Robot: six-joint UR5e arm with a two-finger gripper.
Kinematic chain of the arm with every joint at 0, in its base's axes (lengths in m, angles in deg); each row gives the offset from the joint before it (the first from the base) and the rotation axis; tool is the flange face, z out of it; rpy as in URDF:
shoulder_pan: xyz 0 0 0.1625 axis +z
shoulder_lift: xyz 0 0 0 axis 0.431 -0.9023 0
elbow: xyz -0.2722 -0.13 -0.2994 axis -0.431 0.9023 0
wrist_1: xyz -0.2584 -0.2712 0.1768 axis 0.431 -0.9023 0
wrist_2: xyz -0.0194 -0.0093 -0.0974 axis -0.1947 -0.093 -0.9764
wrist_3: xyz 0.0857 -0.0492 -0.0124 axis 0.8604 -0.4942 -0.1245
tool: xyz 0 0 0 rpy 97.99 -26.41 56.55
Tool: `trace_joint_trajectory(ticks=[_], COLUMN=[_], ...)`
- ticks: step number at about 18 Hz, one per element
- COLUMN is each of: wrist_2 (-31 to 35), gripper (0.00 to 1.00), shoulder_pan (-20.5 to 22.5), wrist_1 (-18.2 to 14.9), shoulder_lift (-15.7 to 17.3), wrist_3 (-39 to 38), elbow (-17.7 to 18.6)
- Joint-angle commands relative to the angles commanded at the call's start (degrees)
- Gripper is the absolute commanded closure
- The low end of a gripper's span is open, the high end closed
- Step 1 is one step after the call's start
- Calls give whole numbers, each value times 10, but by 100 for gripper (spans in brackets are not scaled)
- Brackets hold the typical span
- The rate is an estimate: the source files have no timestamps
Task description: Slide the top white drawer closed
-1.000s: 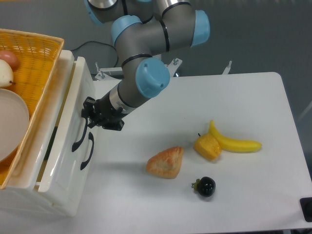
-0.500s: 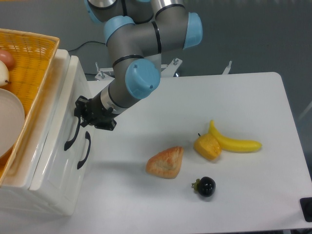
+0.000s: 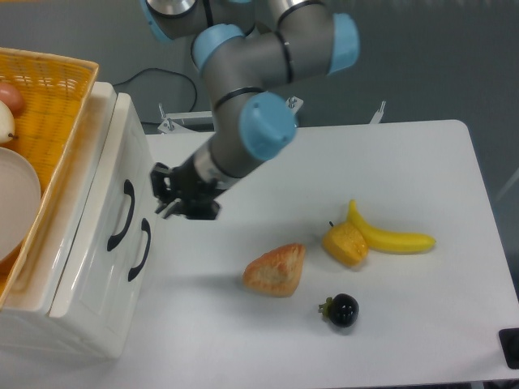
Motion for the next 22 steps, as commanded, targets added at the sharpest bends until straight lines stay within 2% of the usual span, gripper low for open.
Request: trace_joint_trajectory(ticks=[1, 2, 5, 9, 12, 14, 18, 22], wrist_2=[1, 3, 33, 152, 222, 250, 268, 286], gripper=[27, 1, 0, 0, 0, 0, 0, 0], shoulder_pan=[18, 33, 81, 115, 134, 156, 197, 237], wrist_1=[6, 15, 41, 133, 141, 142, 191, 202], shoulder_lift=[0, 0, 1, -4, -21, -27, -49, -82], wrist_3=[0, 3, 18, 82, 232, 305, 403, 588], elbow=[-2, -2, -3, -2, 2, 2, -3, -5])
